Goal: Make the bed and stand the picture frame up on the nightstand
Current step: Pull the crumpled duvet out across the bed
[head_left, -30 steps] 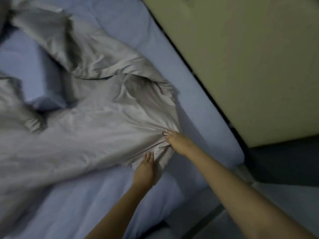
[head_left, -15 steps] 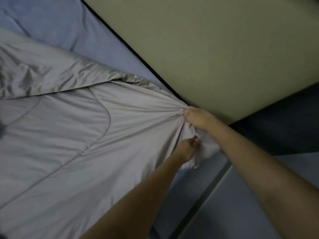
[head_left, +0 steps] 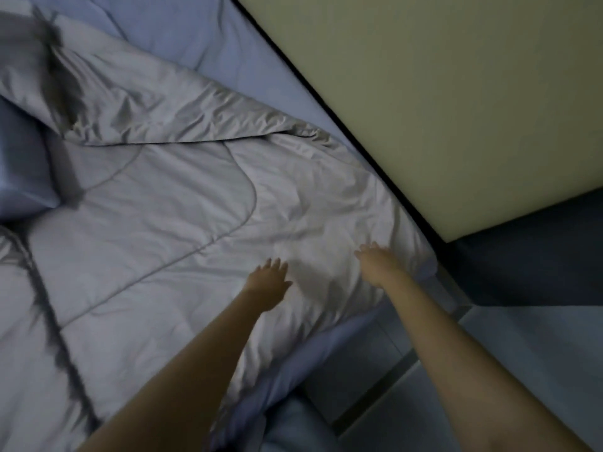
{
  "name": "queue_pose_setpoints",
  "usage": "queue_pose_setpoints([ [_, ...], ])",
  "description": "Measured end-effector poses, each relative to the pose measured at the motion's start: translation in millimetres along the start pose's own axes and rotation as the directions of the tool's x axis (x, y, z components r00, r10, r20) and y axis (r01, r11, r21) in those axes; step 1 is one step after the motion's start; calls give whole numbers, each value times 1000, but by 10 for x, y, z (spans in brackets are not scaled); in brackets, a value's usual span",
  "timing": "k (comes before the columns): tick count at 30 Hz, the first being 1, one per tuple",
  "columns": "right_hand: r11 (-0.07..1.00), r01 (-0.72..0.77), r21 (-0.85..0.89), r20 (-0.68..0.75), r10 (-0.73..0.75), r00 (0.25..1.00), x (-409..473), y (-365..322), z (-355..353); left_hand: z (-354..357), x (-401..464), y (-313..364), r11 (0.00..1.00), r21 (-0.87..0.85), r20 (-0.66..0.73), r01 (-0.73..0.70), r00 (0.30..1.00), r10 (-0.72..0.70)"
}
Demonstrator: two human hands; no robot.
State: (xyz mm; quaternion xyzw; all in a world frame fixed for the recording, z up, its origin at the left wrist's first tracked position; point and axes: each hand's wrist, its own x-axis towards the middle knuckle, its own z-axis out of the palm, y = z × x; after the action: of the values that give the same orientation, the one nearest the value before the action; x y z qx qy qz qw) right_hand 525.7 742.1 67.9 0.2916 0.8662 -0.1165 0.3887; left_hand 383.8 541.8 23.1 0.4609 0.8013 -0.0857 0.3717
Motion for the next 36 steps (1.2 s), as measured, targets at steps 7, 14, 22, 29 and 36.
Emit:
queue_pose_setpoints([
  [7,997,64,30,-31,-63,998,-487,-1174,94,250,-992,-1086,985,-83,-64,152,985,-158],
  [14,992,113,48,-41,-111,993,-988,-2576,415,821,-2235,-2302,955,-129,-84,267,957,-279],
  [22,967,247,66,-13,-246,969,-1377,-4213,736,1360,-3554,-3498,884,-215,-55,416,898,-436],
  [29,923,386,10,41,-386,922,-1412,-5184,740,1580,-4093,-4021,779,-357,-25,516,828,-560],
  [36,899,438,10,49,-438,898,-1553,-6002,749,1757,-4464,-4498,761,-386,-62,521,809,-585],
])
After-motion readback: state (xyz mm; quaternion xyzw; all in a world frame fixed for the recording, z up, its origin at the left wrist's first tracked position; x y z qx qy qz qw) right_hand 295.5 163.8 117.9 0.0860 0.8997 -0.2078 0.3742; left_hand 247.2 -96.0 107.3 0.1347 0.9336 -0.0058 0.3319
